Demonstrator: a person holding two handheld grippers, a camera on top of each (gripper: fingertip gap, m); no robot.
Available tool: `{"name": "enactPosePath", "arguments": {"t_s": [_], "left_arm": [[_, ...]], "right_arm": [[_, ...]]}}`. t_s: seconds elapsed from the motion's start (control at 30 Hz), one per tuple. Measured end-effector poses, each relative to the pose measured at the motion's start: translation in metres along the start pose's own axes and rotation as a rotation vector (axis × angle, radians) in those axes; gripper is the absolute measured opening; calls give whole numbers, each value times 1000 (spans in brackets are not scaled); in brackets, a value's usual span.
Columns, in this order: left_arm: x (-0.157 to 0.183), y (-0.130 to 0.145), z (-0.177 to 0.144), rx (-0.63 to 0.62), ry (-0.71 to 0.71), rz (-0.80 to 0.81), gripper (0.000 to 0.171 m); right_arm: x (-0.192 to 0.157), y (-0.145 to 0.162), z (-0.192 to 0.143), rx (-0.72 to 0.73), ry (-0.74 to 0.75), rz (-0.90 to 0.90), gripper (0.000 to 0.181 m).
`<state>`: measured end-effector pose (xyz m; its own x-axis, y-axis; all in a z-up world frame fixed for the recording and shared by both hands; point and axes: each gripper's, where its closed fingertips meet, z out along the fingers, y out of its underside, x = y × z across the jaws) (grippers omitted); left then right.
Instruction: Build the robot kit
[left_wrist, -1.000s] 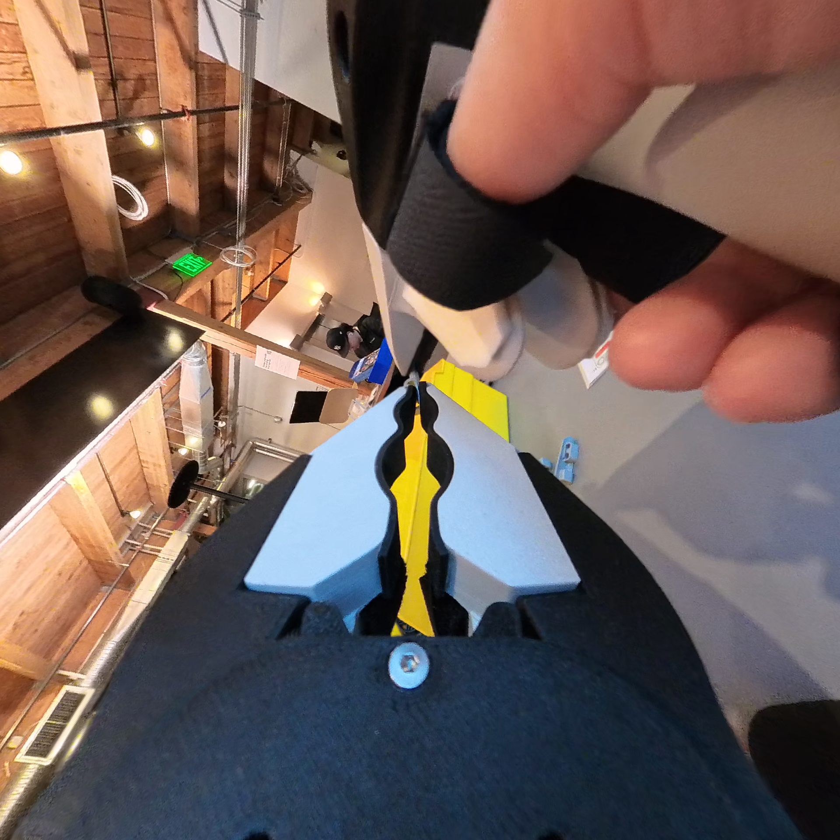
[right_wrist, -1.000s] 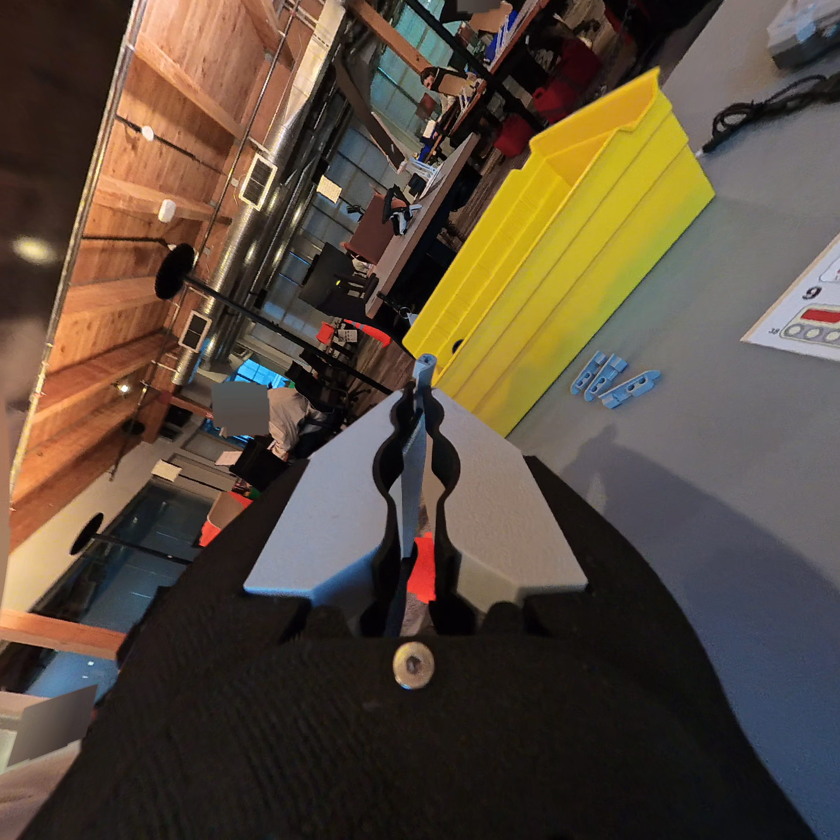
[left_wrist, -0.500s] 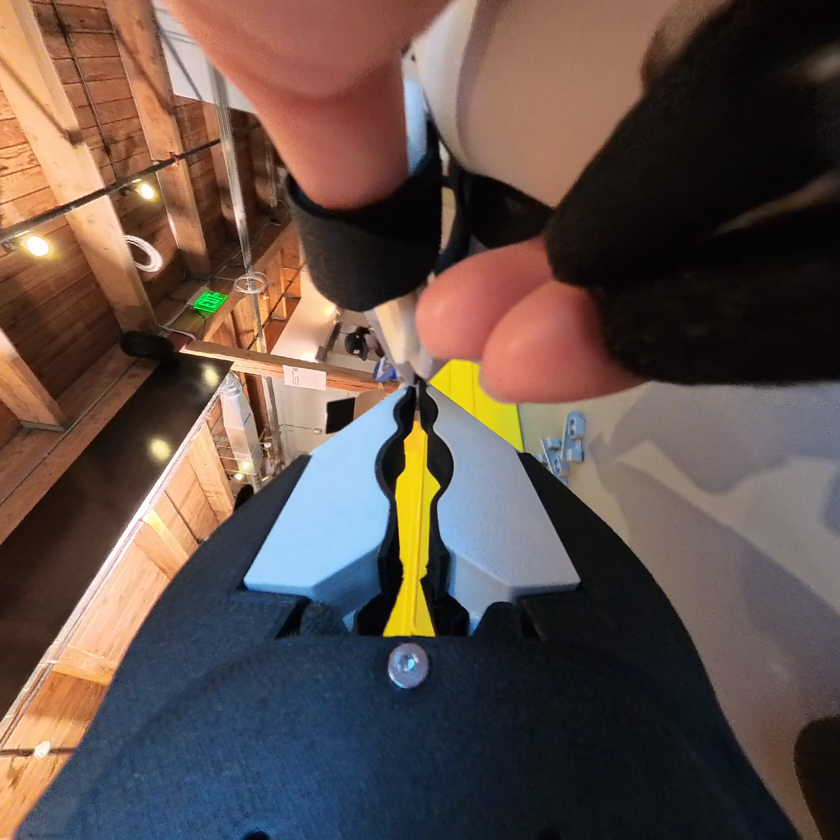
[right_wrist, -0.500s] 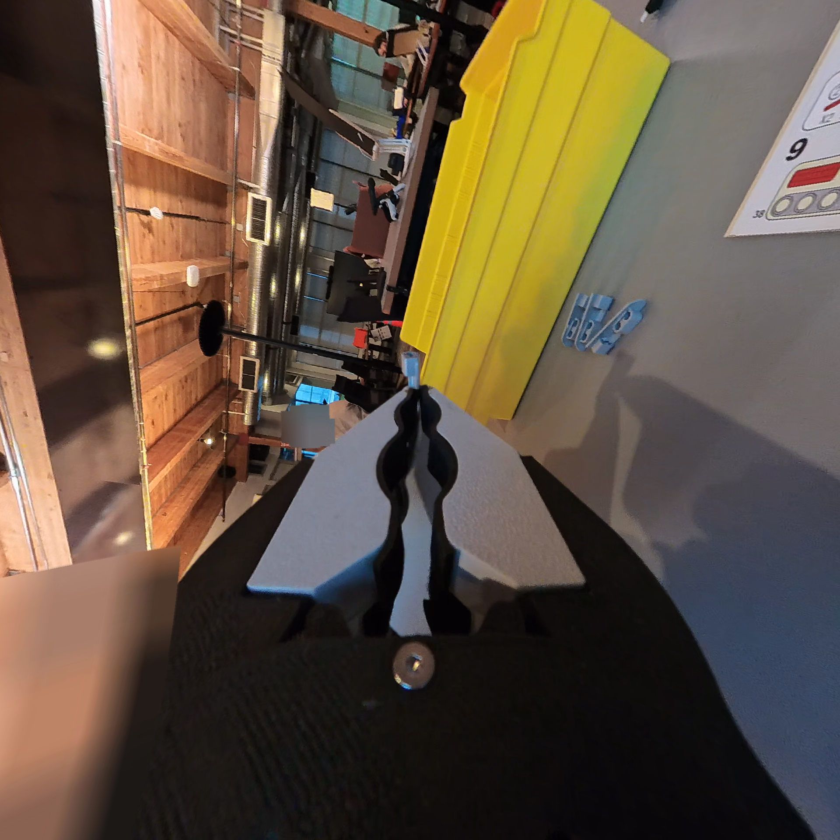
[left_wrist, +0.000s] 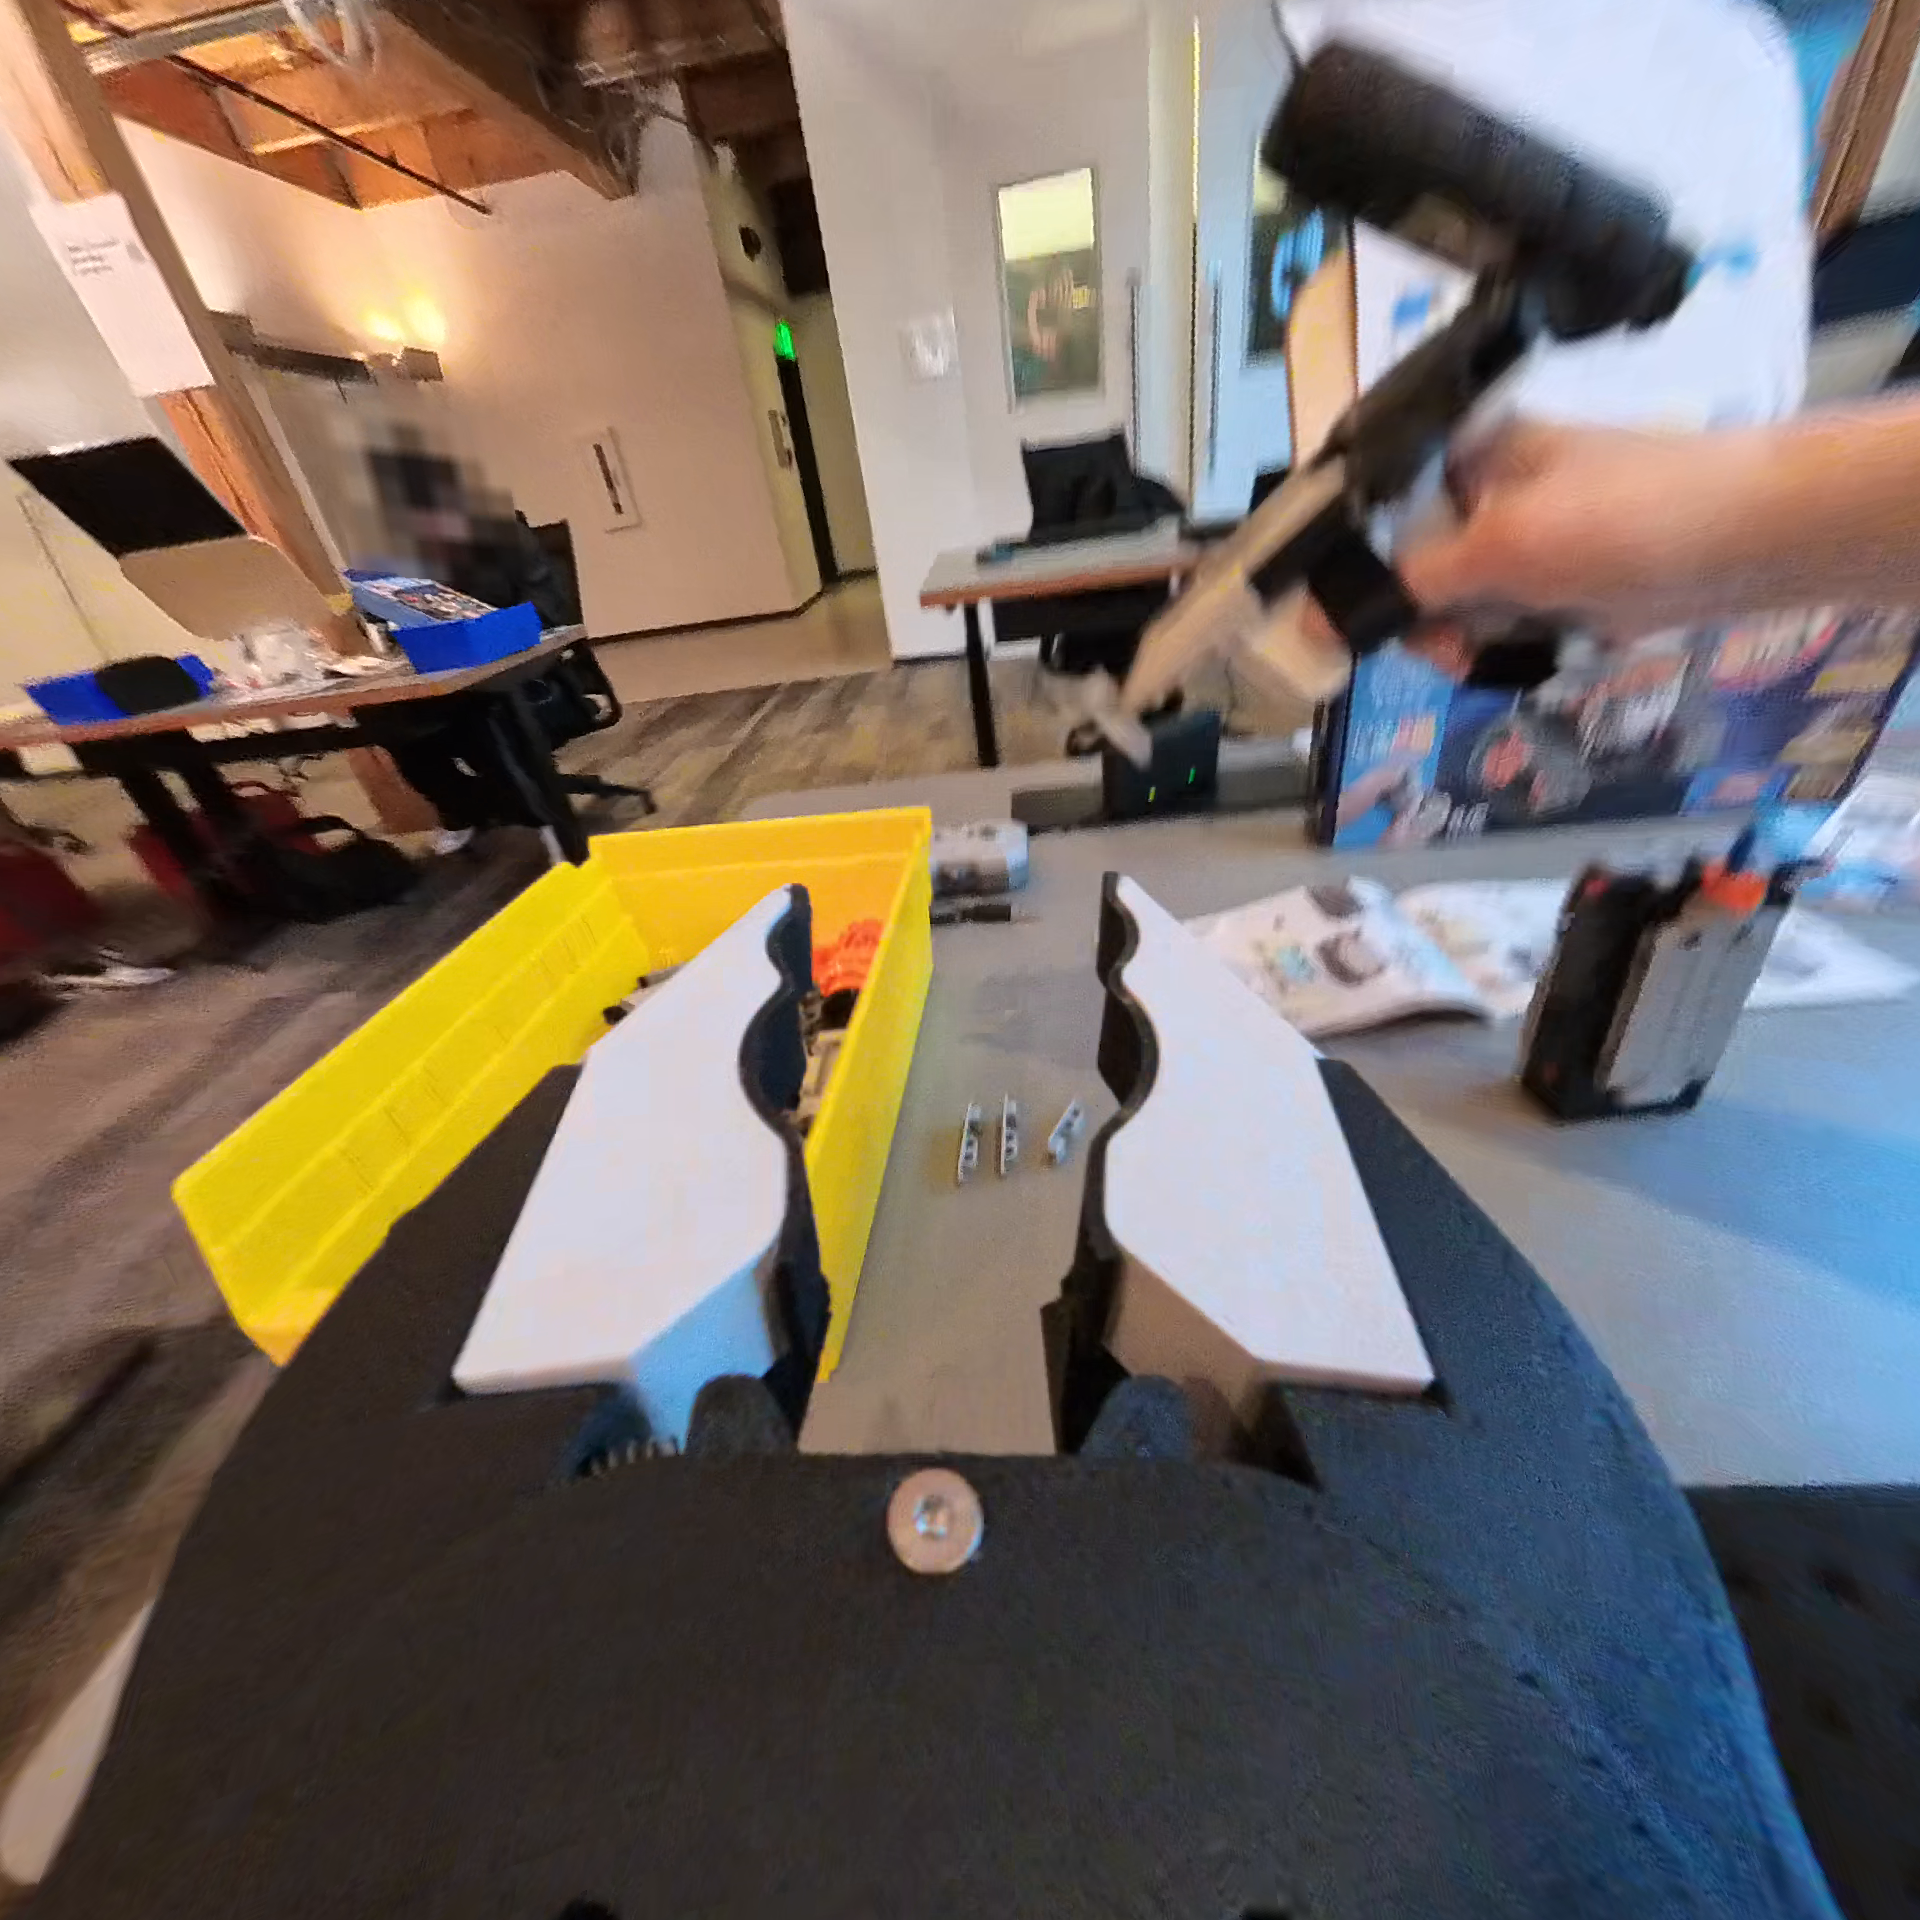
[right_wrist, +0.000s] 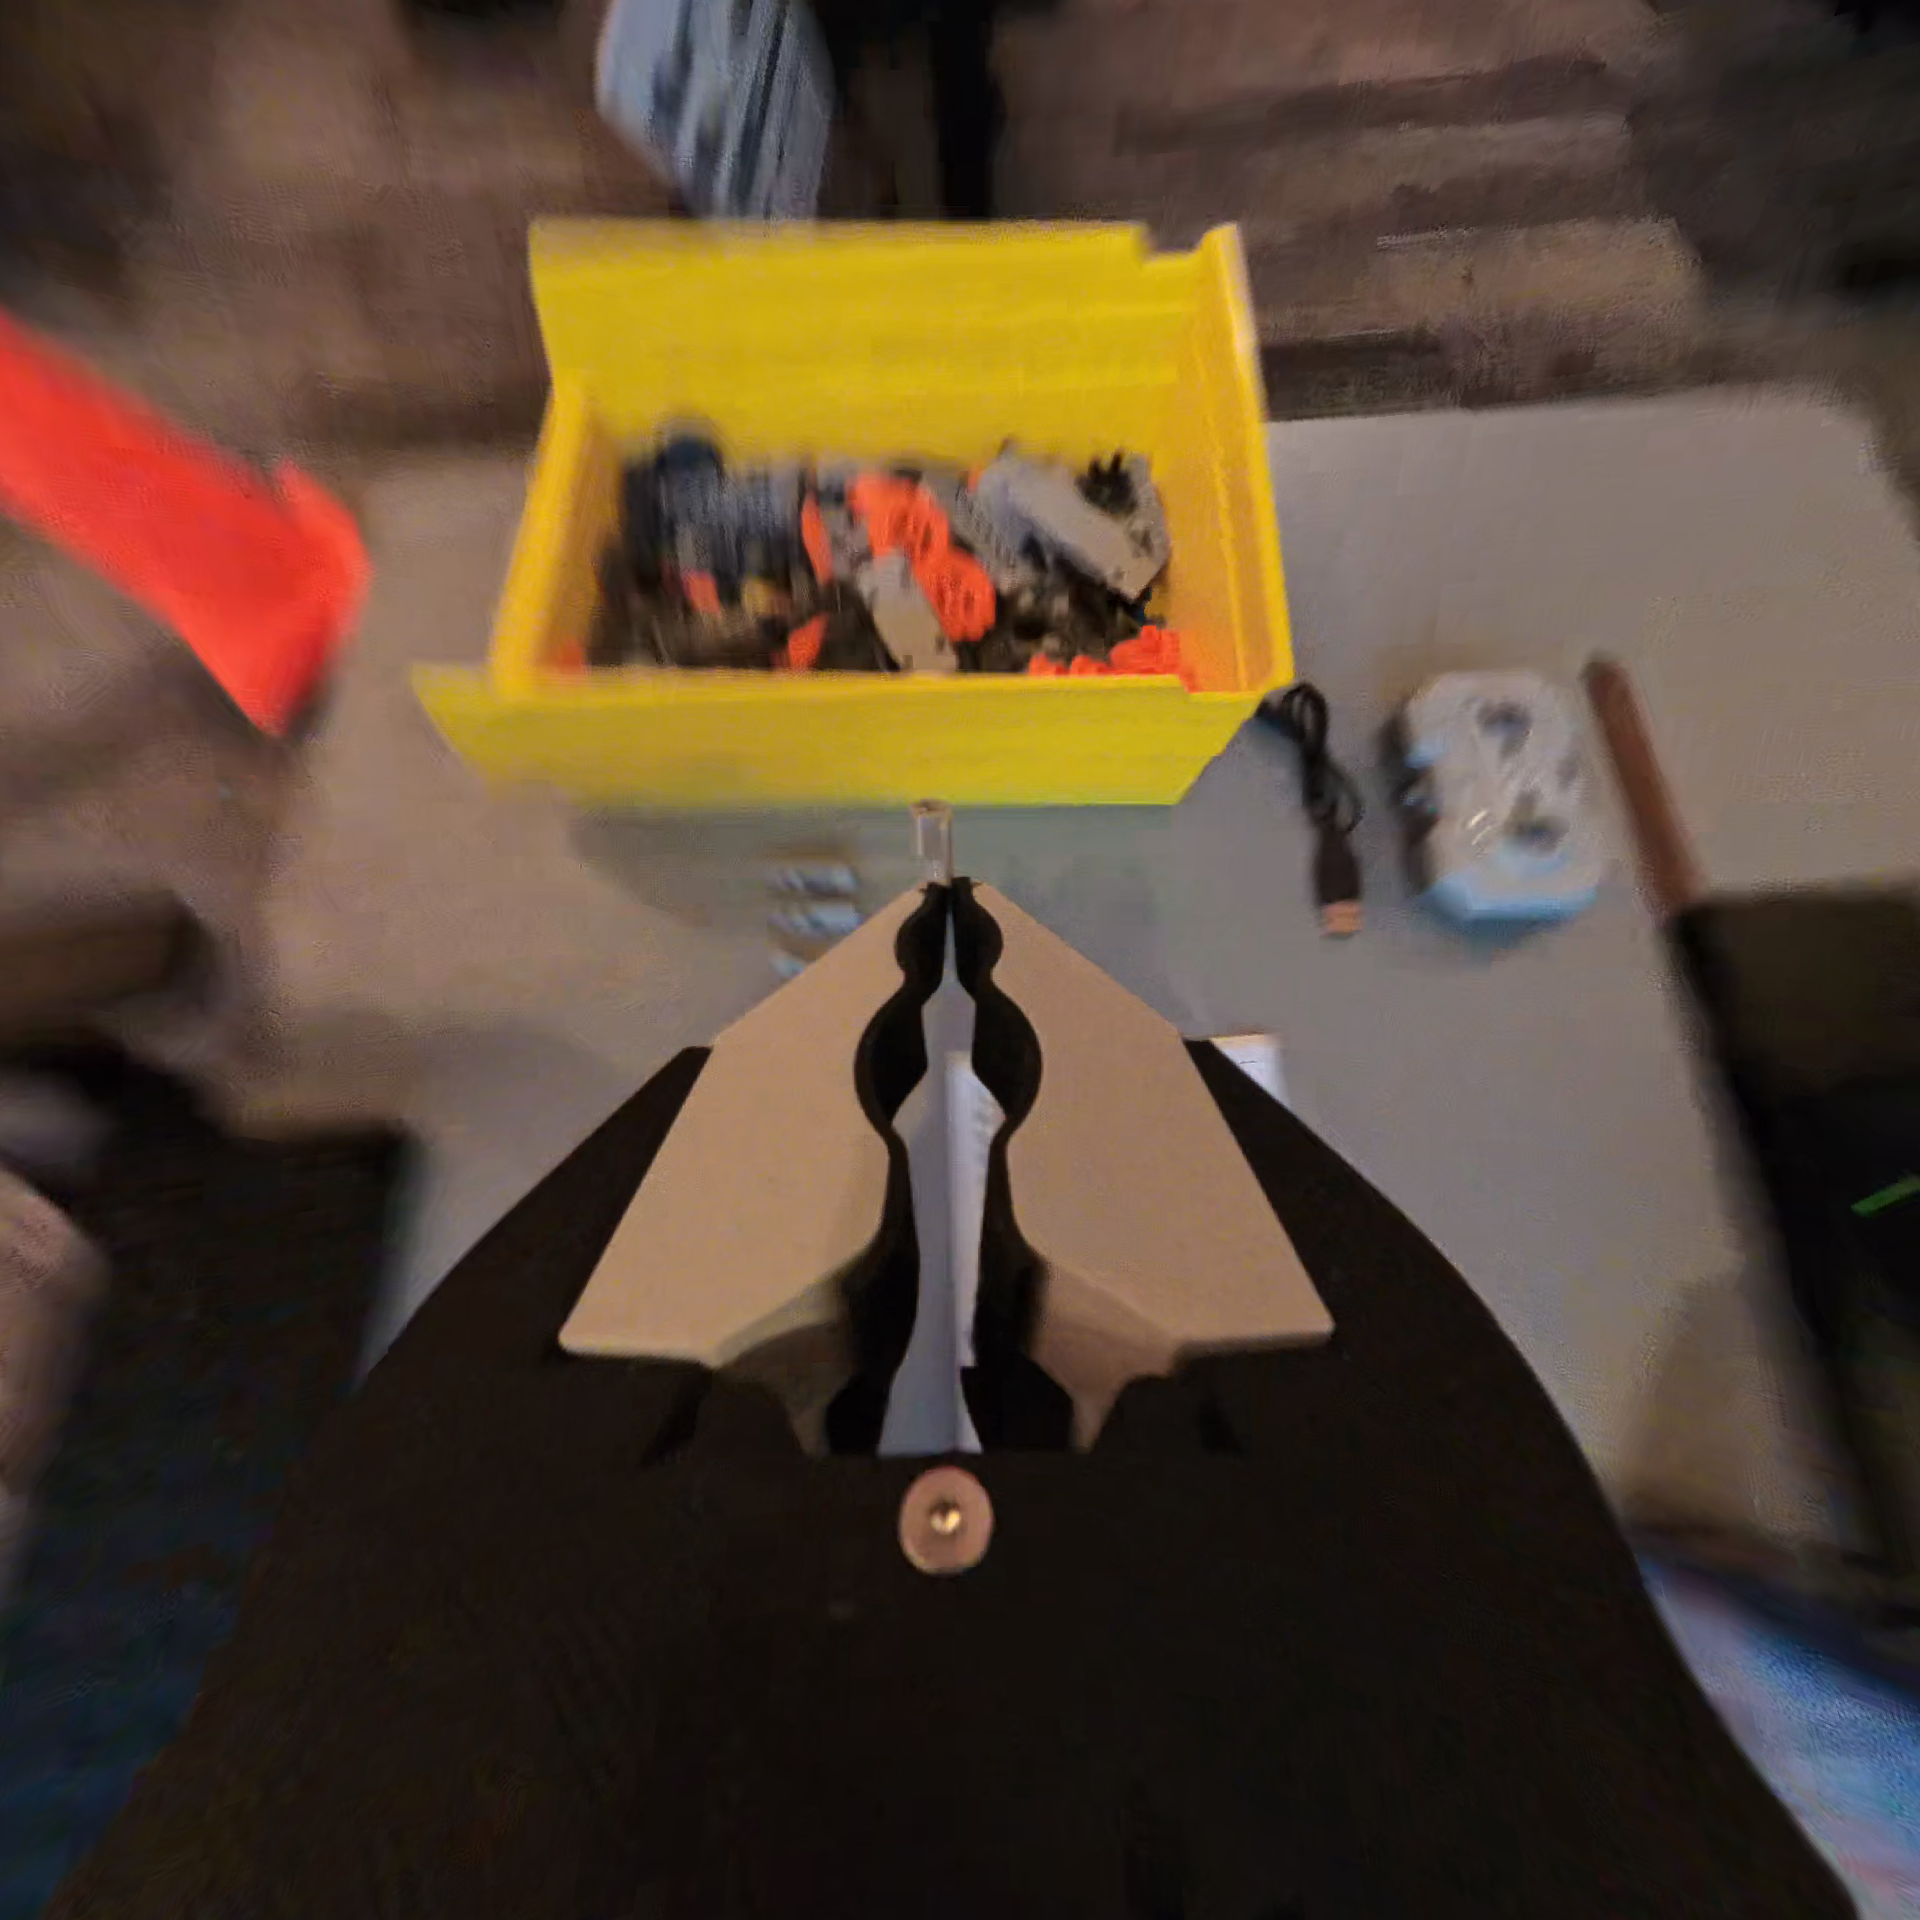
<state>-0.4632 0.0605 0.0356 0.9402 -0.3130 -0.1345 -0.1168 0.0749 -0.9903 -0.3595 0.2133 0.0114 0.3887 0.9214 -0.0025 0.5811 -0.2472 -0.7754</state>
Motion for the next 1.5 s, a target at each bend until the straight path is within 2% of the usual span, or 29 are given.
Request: {"name": "enactPosePath", "arguments": {"t_s": [0.03, 0.1, 0.17, 0.23, 0.3, 0.43, 0.6, 0.87, 1.13, 1.2, 1.27, 1.33, 1.4, 1.5], "left_arm": [[-13, -9, -10, 42, 0, -59, 53], [-41, -23, -31, 110, -25, -126, 53], [-66, -32, -51, 144, -77, -150, 52], [-88, -36, -69, 144, -142, -153, 52], [-106, -39, -85, 141, -194, -151, 51], [-132, -44, -109, 141, -274, -142, 50], [-150, -48, -119, 153, -309, -158, 50], [-147, -36, -108, 101, -279, -169, 50], [-147, -37, -106, 97, -272, -175, 49], [-146, -38, -106, 97, -271, -173, 49], [-147, -38, -107, 94, -275, -170, 49], [-147, -39, -108, 97, -277, -170, 49], [-147, -41, -109, 103, -277, -169, 48], [-148, -42, -109, 104, -278, -157, 48]], "right_arm": [[-10, 8, 9, -88, -40, -209, 0], [-32, 36, 29, -266, -124, -487, 0], [-57, 62, 49, -378, -229, -682, 0], [-61, 81, 66, -472, -237, -869, 0], [-63, 95, 80, -530, -256, -981, 0], [-72, 108, 99, -553, -287, -1024, 1], [-72, 113, 110, -570, -280, -1036, 1], [-68, 118, 116, -613, -263, -1074, 1], [-70, 117, 120, -621, -265, -1072, 1], [-68, 119, 119, -631, -261, -1083, 12], [-68, 118, 118, -623, -257, -1088, 13], [-71, 110, 113, -578, -248, -1097, 13], [-70, 88, 102, -501, -206, -1115, 13], [-64, 26, 66, -300, -74, -1073, 13]]}}
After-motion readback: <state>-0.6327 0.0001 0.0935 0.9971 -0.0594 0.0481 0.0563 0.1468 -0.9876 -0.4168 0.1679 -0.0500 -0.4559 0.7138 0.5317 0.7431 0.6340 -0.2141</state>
